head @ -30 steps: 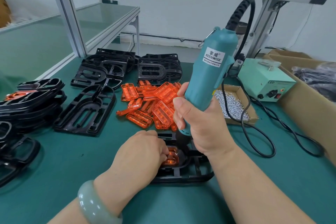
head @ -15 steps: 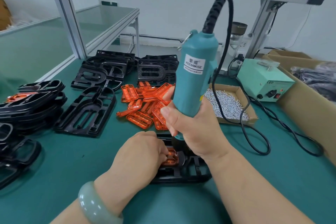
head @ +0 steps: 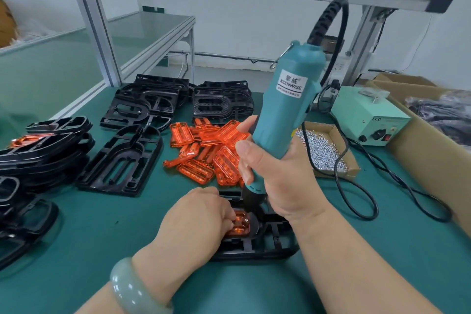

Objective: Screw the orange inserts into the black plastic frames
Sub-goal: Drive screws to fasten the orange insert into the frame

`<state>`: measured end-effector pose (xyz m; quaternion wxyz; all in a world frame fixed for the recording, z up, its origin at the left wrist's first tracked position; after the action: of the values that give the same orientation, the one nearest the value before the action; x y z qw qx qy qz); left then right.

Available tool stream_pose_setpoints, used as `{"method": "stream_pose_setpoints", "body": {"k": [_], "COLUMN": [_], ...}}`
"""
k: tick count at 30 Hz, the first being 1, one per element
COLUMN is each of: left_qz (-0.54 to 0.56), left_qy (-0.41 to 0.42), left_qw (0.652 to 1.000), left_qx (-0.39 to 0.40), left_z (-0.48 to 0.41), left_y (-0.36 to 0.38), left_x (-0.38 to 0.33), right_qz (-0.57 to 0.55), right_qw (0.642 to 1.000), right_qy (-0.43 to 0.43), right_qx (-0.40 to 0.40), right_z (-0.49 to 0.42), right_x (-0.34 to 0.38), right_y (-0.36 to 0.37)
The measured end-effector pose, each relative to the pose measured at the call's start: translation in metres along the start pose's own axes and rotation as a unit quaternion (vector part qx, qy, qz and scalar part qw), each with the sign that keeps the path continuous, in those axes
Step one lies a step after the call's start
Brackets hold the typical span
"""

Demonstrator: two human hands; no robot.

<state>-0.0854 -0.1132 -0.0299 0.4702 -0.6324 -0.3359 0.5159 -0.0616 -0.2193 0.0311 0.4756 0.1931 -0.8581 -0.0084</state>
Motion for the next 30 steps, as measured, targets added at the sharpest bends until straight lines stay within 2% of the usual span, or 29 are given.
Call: {"method": "stream_pose_setpoints", "body": {"k": [4, 8, 12, 15, 20, 26, 30], "left_qz": [0.012, 0.011, 0.007, 0.009, 0.018, -0.012, -0.013], "left_qy": [0.001, 0.007, 0.015, 0.013, 0.0, 0.017, 0.002], "left_qw": [1.0, 1.0, 1.0, 1.0, 1.0, 0.999, 1.0], "left_qx": [-0.015, -0.018, -0.015, -0.008, 0.006, 0.033, 0.02], "left_z": [0.0, 0.0, -0.001, -0.002, -0.004, -0.005, -0.011], "left_y": [0.0, 0.003, 0.005, 0.007, 0.006, 0.003, -0.004], "left_x": [0.002, 0.004, 0.005, 0.007, 0.007, 0.007, 0.006], "right_qz": [-0.012, -0.049, -0.167, -0.25, -0.299, -0.318, -0.322], "right_qw": [0.999, 0.985, 0.942, 0.905, 0.871, 0.868, 0.87], "right_qy": [0.001, 0.008, 0.053, 0.08, 0.096, 0.077, 0.077], "right_qx": [-0.044, -0.164, -0.287, -0.336, -0.379, -0.373, -0.366], "right_z": [0.0, -0.002, 0.004, 0.009, 0.017, 0.026, 0.031], "right_x": [-0.002, -0.004, -0.014, -0.024, -0.038, -0.038, -0.038], "right_y": [-0.005, -0.022, -0.045, -0.06, -0.079, -0.099, -0.106]}}
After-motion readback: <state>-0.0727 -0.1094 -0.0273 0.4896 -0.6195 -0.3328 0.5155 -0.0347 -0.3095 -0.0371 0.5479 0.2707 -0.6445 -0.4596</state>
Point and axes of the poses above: each hand's wrist, its own z-axis away from the middle knuckle, its own y-axis out of the palm, x = y × z, the point moved 6 cm from there along -z, towards the middle knuckle, and after that the axes turned 6 degrees about -y, right-handed, at the moved point
